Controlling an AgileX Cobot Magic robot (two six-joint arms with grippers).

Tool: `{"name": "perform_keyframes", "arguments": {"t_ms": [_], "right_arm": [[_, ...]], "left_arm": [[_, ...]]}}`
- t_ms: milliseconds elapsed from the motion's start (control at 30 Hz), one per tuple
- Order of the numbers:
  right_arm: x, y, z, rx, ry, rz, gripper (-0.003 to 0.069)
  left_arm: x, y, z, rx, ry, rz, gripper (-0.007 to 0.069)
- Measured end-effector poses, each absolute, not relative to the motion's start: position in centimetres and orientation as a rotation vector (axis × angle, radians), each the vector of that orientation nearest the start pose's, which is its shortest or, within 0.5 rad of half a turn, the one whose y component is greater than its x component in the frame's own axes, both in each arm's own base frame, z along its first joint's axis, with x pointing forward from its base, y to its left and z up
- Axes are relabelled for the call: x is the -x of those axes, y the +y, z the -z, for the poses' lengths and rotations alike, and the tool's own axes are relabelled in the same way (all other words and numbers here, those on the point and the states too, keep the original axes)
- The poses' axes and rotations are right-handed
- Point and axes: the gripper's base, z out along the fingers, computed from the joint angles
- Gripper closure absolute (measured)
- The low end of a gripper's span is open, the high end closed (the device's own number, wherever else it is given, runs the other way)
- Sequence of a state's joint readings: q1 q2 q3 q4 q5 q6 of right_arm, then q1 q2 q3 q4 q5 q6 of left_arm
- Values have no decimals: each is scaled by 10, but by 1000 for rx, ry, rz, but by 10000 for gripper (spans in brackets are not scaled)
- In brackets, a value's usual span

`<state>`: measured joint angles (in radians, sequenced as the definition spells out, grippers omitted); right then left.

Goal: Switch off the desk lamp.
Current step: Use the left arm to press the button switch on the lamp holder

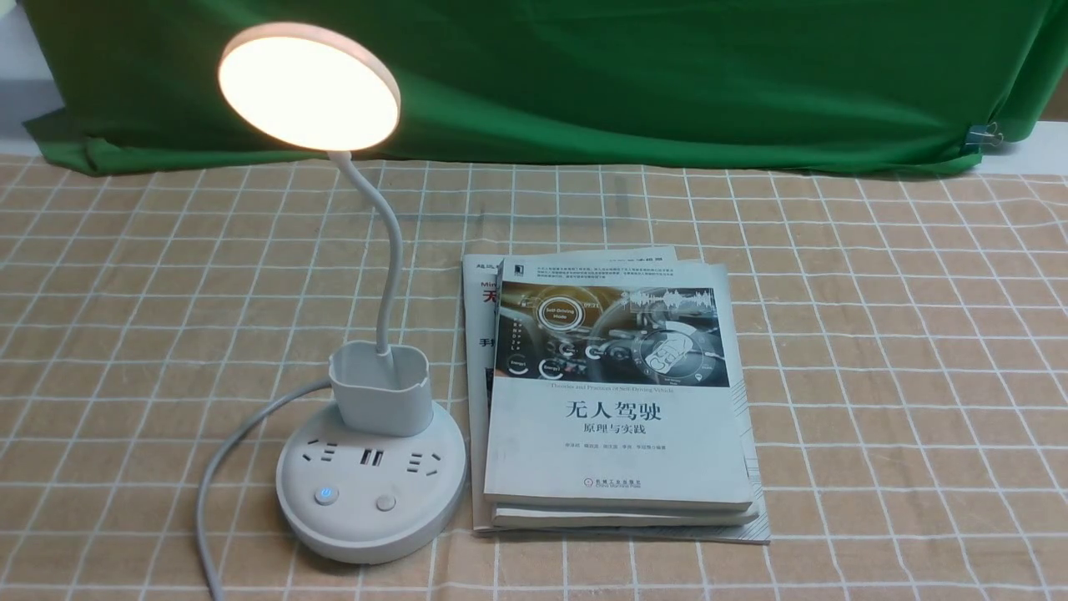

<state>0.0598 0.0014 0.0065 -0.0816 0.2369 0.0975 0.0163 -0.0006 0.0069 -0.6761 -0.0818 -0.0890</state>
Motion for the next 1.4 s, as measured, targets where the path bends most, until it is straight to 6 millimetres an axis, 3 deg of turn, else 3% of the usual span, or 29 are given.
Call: {"name": "perform_keyframes", "arguments": {"t_ms": [300,400,500,633,800,900,1100,1400], "right_arm": [[-56,2,-189,22,1728,-41,417],[-56,2,-189,22,1728,-41,417],[-56,2,-189,22,1728,-41,417],[-56,2,-189,22,1728,-41,417],[-56,2,-189,22,1728,-41,417],[-56,2,-189,22,1728,-41,417],[-56,2,-189,22,1728,-41,417],[-56,2,-189,22,1728,-41,417]], "left_arm": [[-55,6,-218,578,1310,556,619],[-56,-1,-233,513,1409,569,619],[-62,-7,-255,400,1549,498,619],[-86,-13,-277,262,1885,390,619],[-125,-15,-285,114,2355,288,619],[-148,-18,-283,48,2513,286,619],[-194,-56,-269,-235,2734,316,619],[-233,-133,-254,-588,2837,345,619]]}}
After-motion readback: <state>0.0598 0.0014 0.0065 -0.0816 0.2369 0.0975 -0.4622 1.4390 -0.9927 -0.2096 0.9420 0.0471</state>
